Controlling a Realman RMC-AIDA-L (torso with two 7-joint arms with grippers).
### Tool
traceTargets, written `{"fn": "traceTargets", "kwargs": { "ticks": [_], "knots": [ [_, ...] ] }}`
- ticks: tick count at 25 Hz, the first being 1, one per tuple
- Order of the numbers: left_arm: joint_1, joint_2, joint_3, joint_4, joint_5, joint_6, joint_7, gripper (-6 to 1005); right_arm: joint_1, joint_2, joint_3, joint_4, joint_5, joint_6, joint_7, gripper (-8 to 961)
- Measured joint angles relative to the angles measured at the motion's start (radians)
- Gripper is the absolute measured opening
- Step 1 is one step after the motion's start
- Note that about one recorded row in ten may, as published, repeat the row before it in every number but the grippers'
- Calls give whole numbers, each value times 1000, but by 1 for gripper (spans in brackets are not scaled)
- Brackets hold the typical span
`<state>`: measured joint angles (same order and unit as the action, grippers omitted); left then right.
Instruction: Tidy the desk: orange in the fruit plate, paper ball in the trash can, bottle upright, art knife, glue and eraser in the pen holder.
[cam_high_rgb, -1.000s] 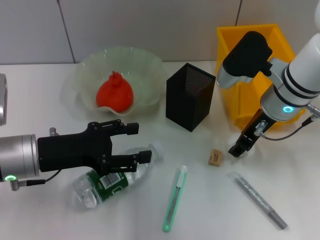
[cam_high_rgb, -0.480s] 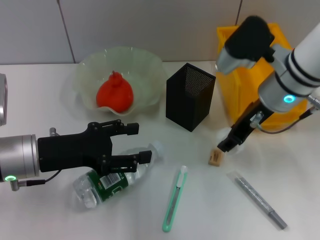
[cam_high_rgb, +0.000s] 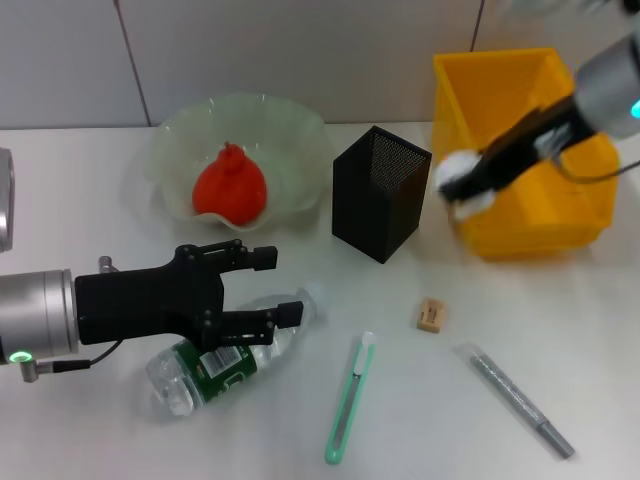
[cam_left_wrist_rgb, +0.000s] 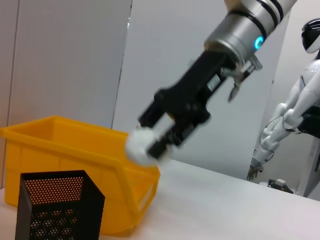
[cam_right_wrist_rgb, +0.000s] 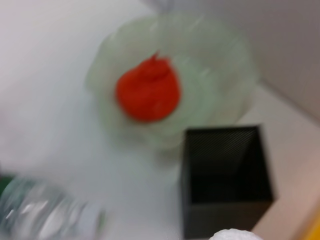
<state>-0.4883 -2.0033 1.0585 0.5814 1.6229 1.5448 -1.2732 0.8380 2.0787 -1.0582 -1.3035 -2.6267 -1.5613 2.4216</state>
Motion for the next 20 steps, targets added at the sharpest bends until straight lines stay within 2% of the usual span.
{"fn": "traceTargets", "kwargs": {
  "ticks": [4,5,11,20],
  "knots": [
    [1,-1,-3,-2,0,0,0,813,-24,-2,76,-34,1,89,1,547],
    [2,-1,-4,-1,0,0,1,813,-39,-2,103,-33,1,154,1,547],
    [3,-1,-4,-1,0,0,2,812,-58,-3,123,3,1,286,2,547],
    [6,-3,-5,0,0,4,7,812,-50,-3,116,118,1,401,-6,547]
  ]
}}
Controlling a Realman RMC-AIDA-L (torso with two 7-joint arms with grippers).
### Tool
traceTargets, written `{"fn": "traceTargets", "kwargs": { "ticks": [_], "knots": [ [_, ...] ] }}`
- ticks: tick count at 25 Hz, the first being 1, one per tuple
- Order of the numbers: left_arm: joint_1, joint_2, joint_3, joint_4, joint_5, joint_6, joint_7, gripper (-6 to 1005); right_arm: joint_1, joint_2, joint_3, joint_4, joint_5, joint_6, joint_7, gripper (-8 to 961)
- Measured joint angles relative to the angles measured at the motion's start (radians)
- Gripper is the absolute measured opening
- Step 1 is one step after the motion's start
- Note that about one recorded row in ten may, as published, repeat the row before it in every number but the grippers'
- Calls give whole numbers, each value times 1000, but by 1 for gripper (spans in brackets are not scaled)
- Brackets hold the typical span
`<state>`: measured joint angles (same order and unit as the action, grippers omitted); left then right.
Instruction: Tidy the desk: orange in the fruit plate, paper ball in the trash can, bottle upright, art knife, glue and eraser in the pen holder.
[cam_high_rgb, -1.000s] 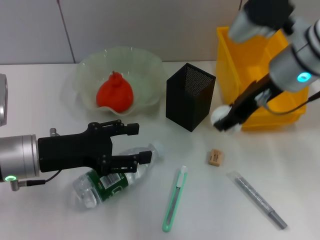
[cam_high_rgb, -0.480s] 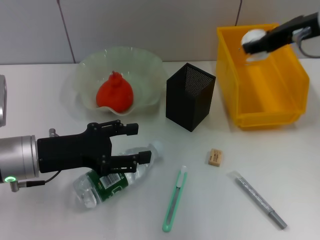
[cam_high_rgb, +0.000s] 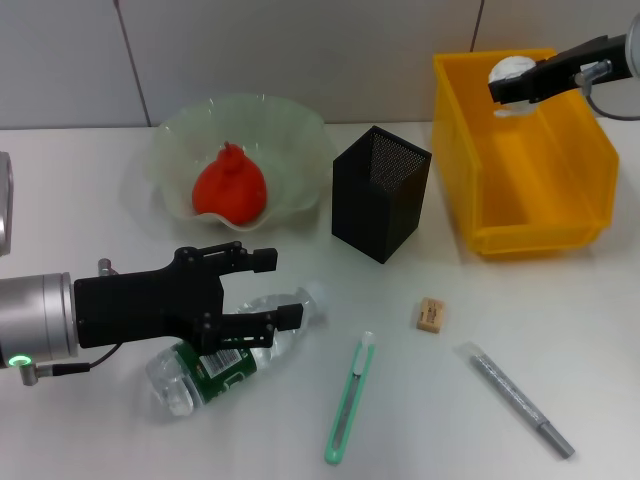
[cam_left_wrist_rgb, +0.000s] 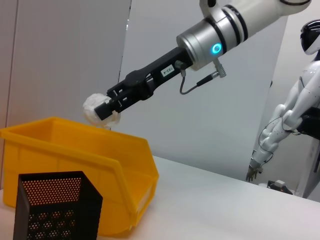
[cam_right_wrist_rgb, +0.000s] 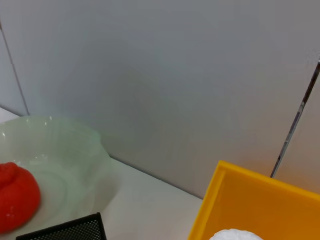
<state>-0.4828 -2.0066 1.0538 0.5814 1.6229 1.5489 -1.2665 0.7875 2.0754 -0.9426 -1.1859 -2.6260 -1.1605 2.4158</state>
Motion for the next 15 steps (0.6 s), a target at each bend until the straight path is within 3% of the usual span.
{"fn": "traceTargets", "kwargs": {
  "ticks": [15],
  "knots": [
    [8,-4,1,-7,0,3,35,813,19,-1,-2,120,0,81,4,546]
  ]
}}
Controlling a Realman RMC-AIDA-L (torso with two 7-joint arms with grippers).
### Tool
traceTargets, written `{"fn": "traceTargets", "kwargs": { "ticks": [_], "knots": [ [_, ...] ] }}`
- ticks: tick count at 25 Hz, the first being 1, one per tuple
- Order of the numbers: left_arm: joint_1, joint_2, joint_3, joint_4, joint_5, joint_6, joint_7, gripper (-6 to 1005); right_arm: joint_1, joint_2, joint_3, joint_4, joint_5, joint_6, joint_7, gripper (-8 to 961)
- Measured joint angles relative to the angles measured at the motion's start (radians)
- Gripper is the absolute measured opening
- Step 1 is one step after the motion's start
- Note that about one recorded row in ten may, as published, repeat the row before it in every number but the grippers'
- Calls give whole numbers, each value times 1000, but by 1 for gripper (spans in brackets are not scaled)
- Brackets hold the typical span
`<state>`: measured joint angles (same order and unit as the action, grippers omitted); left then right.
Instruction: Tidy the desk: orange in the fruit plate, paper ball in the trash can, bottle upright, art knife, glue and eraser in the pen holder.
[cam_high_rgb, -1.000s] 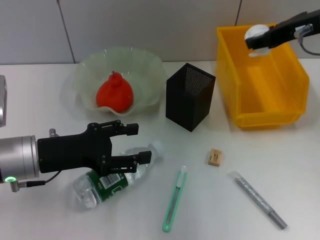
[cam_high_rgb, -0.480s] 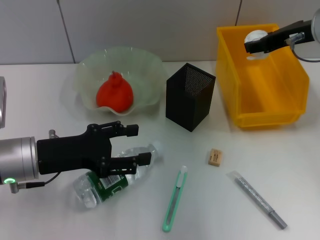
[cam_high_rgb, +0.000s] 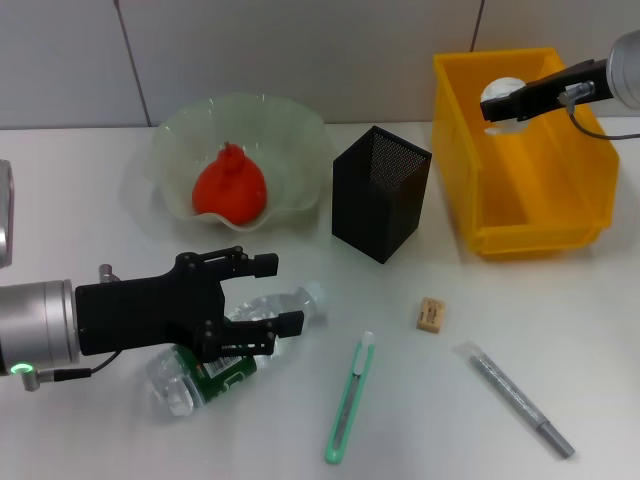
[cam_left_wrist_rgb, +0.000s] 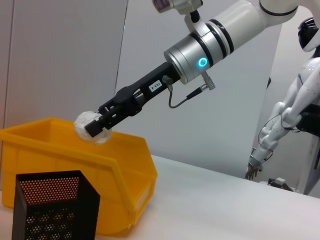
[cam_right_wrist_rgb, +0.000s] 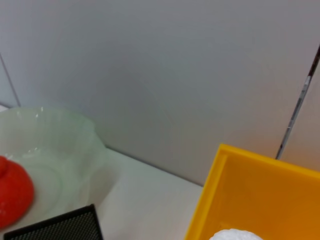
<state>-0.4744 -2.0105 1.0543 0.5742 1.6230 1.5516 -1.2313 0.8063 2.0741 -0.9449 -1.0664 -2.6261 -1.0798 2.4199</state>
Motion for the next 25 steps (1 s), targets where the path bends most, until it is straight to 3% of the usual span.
{"fn": "traceTargets", "kwargs": {
  "ticks": [4,9,17,22,24,25],
  "knots": [
    [0,-3,1,-1,0,-4,11,813,3,0,4,24,-1,41,10,548],
    [1,-6,7,-2,0,-5,12,813,5,-1,0,30,-5,46,11,674],
    [1,-7,8,-2,0,0,3,812,-6,1,8,19,3,55,11,732],
    [2,-7,5,-4,0,2,2,812,-56,1,10,-19,150,99,-22,746],
    [2,-7,3,-4,0,3,2,812,-109,-2,21,-40,338,102,-120,746],
    [2,-7,3,-4,0,3,2,812,-109,-2,21,-40,338,102,-120,746]
  ]
}}
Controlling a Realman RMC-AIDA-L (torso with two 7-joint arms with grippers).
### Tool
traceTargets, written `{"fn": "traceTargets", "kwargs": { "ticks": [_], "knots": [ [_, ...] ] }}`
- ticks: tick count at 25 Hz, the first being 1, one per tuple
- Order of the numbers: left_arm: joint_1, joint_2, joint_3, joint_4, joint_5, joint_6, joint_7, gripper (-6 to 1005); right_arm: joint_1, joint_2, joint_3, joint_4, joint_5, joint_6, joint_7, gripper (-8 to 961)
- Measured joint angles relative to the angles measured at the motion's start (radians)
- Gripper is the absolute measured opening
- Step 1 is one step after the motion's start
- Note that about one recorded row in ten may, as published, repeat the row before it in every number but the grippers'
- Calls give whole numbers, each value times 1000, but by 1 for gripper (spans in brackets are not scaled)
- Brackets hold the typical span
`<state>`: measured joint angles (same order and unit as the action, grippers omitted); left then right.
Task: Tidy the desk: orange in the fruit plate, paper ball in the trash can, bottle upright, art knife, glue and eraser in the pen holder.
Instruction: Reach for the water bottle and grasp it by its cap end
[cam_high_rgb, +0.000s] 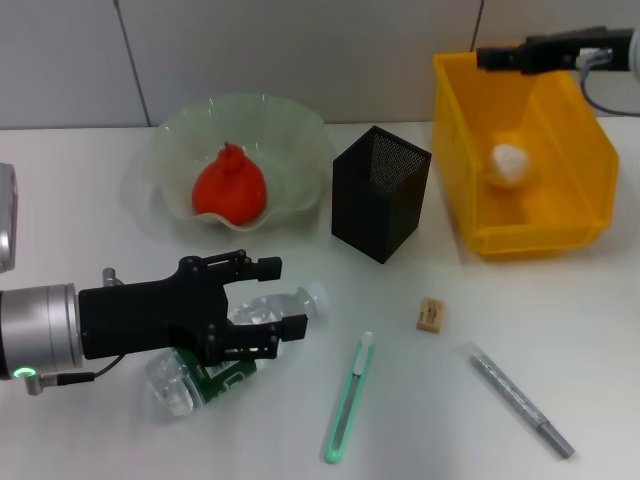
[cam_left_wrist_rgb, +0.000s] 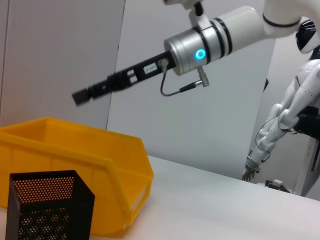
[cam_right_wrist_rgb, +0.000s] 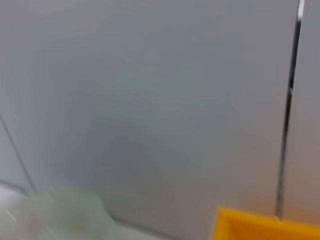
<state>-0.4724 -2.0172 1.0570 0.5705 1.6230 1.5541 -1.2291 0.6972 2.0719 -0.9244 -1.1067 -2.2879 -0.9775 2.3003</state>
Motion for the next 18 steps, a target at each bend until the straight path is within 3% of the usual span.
{"fn": "traceTargets", "kwargs": {
  "ticks": [3,4,6,8,9,10,13,14,18],
  "knots": [
    [0,0,-2,0,0,0,0,812,-67,-7,16,0,270,-30,-158,745],
    [0,0,-2,0,0,0,0,812,-112,-16,36,27,477,-95,-288,745],
    [0,0,-3,0,0,0,-1,812,-128,-23,49,53,560,-145,-345,745],
    [0,0,-3,0,0,0,-1,812,-152,-43,83,134,708,-265,-460,745],
    [0,0,-3,0,0,0,-1,813,-161,-73,120,243,803,-403,-544,745],
    [0,0,-3,0,0,0,-1,813,-161,-73,120,243,803,-403,-544,745],
    [0,1,-3,0,0,0,-1,813,-155,-129,148,413,826,-554,-633,745],
    [0,1,-3,0,0,0,-1,813,-152,-162,143,504,811,-613,-682,745],
    [-10,4,5,0,2,-7,-23,813,-155,-178,131,544,723,-666,-724,746]
  ]
}}
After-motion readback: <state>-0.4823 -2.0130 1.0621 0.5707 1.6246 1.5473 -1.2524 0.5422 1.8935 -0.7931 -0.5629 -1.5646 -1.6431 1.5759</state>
